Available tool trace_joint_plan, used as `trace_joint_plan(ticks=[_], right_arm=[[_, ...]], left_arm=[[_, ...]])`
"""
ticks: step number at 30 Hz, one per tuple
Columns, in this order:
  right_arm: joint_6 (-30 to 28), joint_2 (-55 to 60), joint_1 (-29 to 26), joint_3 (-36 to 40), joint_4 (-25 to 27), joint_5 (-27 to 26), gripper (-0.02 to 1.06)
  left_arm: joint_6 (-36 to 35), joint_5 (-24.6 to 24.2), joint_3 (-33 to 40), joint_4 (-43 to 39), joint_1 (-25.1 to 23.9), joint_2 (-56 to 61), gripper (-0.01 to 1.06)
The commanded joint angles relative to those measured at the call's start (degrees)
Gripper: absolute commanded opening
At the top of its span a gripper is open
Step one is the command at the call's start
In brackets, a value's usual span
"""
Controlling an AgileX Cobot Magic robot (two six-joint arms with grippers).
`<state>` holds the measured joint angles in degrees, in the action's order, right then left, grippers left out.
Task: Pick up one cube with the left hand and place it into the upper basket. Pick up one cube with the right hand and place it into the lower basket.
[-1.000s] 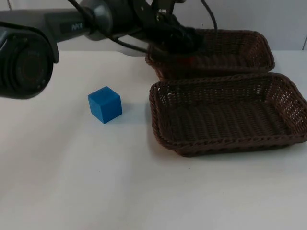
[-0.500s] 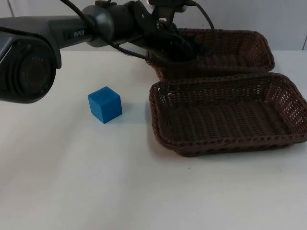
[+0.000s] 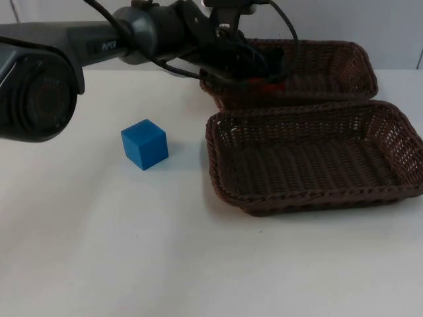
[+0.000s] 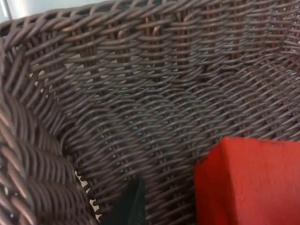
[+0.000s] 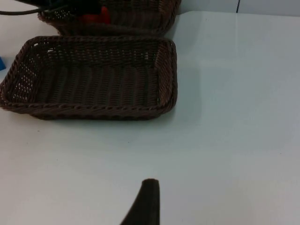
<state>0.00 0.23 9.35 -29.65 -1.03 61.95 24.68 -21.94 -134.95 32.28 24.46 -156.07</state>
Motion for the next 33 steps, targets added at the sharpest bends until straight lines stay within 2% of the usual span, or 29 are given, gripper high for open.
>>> trace_joint_plan(ticks=[1, 8, 11, 12, 16, 17, 22, 24, 26, 33], right_arm=[[-0.33, -0.23, -0.53, 0.05, -0.49, -0.09, 0.81], [-0.33, -0.23, -0.53, 0.05, -0.49, -0.09, 0.81], [-0.33, -0.23, -0.53, 0.05, -0.49, -0.09, 0.81], [-0.33, -0.23, -0.53, 0.05, -0.49, -0.09, 0.81], [-0.33, -0.23, -0.53, 0.05, -0.49, -0.09, 0.81], [-0.33, -0.23, -0.53, 0.05, -0.49, -0.09, 0.81], [-0.33, -0.23, -0.53, 0.05, -0.49, -0.09, 0.81], [-0.33, -0.23, -0.53, 0.05, -0.49, -0.09, 0.81], [-0.33, -0.23, -0.53, 0.05, -0.49, -0.09, 0.81], [-0.33, -0.23, -0.53, 0.05, -0.49, -0.09, 0.81]], left_arm=[[0.09, -0.56, -0.38, 0.81, 0.18, 2.52, 1.05], [0.09, -6.63, -0.38, 0.69, 0.18, 7.35, 1.05], [0.09, -13.05, -0.38, -0.87, 0.18, 11.08, 1.05], [0.09, -13.05, -0.38, -0.87, 0.18, 11.08, 1.05], [-0.59, -18.92, -0.38, -3.42, 0.18, 14.90, 1.05], [-0.59, -18.92, -0.38, -3.42, 0.18, 14.90, 1.05], [-6.85, -24.71, -0.38, -12.94, 0.18, 18.69, 1.05], [-7.41, -25.72, -0.38, -14.12, 0.18, 19.26, 1.05], [-9.14, -28.82, -0.28, -17.13, 0.18, 20.68, 1.05], [-11.00, -33.06, -0.18, -18.65, 0.18, 22.01, 1.05]])
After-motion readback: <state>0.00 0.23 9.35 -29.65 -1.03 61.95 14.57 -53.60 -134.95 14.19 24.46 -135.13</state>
